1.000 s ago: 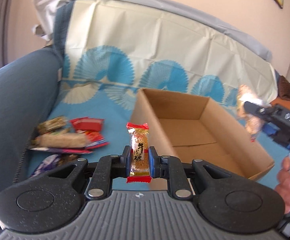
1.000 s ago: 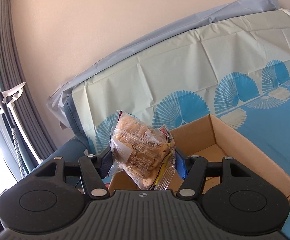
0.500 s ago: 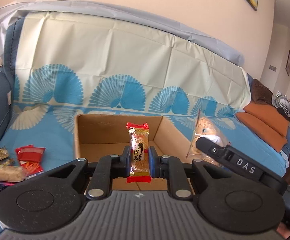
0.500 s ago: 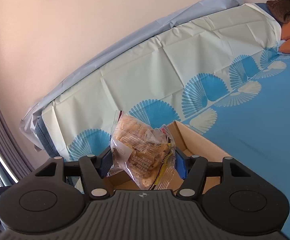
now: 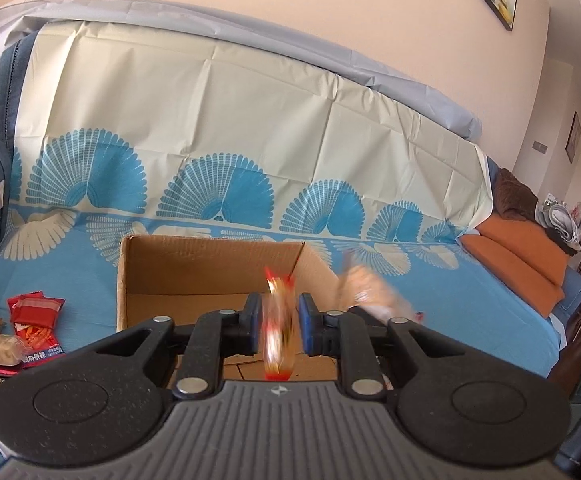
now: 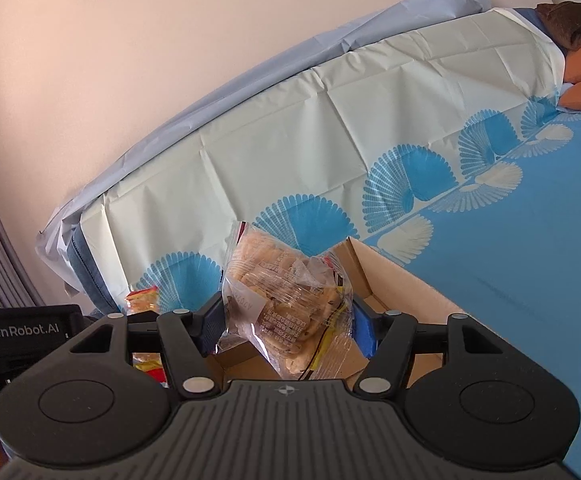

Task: Organize snacks
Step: 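Release the biscuit bag into the box with the right while the left drops the red snack in, then move both open grippers back toward the snack pile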

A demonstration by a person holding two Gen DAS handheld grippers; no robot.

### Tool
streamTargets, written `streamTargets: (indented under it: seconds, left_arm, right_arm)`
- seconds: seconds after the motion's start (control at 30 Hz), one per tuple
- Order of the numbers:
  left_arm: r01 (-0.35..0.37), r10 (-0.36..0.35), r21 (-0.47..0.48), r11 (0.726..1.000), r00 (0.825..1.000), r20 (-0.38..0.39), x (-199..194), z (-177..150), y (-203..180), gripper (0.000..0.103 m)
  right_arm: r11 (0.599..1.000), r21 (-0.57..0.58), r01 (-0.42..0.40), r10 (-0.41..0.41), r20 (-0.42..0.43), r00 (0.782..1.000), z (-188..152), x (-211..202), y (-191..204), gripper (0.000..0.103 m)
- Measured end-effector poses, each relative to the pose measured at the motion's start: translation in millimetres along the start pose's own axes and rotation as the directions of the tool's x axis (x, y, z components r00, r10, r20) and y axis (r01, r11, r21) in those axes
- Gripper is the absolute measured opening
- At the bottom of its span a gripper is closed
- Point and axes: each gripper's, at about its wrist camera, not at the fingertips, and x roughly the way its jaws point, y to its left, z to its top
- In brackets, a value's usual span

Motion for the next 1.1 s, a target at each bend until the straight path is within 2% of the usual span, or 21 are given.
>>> streamTargets:
  seconds: [0.03,0.07,0.1,0.13,0.37,0.53,0.63,0.67,0.7,0.8,0.87,0.93,1.03,1.1]
  left_arm:
    - [-0.012,0.012,-0.004,1.0,1.0,0.001,-2,0,1,0.048]
    - [-0.012,0.012,-0.01,1.0,1.0,0.005,-4,0,2,0.059]
    - [-0.013,0.013,-0.013,1.0,1.0,0.014,-6,-1,4,0.06]
    - [-0.017,0.017,-0.011,1.0,1.0,0.021,-9,-1,6,0.06]
    - [-0.093,0.085,0.039,0.995,0.984,0.159,-47,-18,22,0.061]
    - [-0.101,0.102,-0.013,0.995,0.986,0.133,-72,-36,51,0.061]
    - [-0.089,0.093,-0.052,0.995,0.992,0.083,-83,-49,73,0.055]
    - [-0.092,0.096,-0.06,0.994,0.993,0.064,-85,-52,81,0.047]
    - [-0.105,0.108,-0.065,0.992,0.993,0.042,-87,-55,88,0.039]
    - [-0.178,0.179,-0.055,0.982,0.984,0.006,-93,-59,107,0.025]
    - [-0.222,0.222,-0.054,0.974,0.975,-0.004,-96,-57,121,0.02]
    - [-0.239,0.24,-0.03,0.97,0.971,0.002,-99,-51,134,0.019]
    - [-0.252,0.25,0.064,0.965,0.967,0.038,-103,-43,150,0.019]
    - [-0.255,0.252,0.079,0.964,0.967,0.046,-104,-46,166,0.019]
  right_arm:
    - [1.0,-0.004,0.005,-0.006,-0.019,1.0,-1,2,1,0.071]
    - [1.0,-0.012,0.024,-0.024,-0.023,0.999,-1,3,2,0.074]
    - [0.999,-0.018,0.029,-0.03,-0.017,0.999,-1,2,3,0.082]
    - [0.999,-0.024,0.027,-0.027,-0.009,1.0,-1,0,5,0.084]
    - [0.996,-0.082,0.019,-0.02,-0.011,1.0,-4,-2,15,0.084]
    - [0.993,-0.116,0.017,-0.018,-0.013,1.0,-6,-5,22,0.084]
    - [0.992,-0.129,0.013,-0.015,-0.016,1.0,-7,-7,25,0.083]
    - [0.991,-0.13,0.012,-0.014,-0.018,1.0,-8,-7,26,0.083]
    - [0.991,-0.131,0.011,-0.014,-0.022,1.0,-8,-8,26,0.083]
    - [0.99,-0.139,0.012,-0.016,-0.027,1.0,-9,-10,29,0.083]
    - [0.988,-0.156,0.019,-0.024,-0.026,0.999,-10,-12,33,0.083]
    - [0.985,-0.172,0.021,-0.026,-0.026,0.999,-12,-15,37,0.081]
    - [0.984,-0.178,0.009,-0.016,-0.037,0.999,-14,-18,43,0.079]
    - [0.984,-0.181,0.004,-0.012,-0.042,0.999,-16,-19,48,0.078]
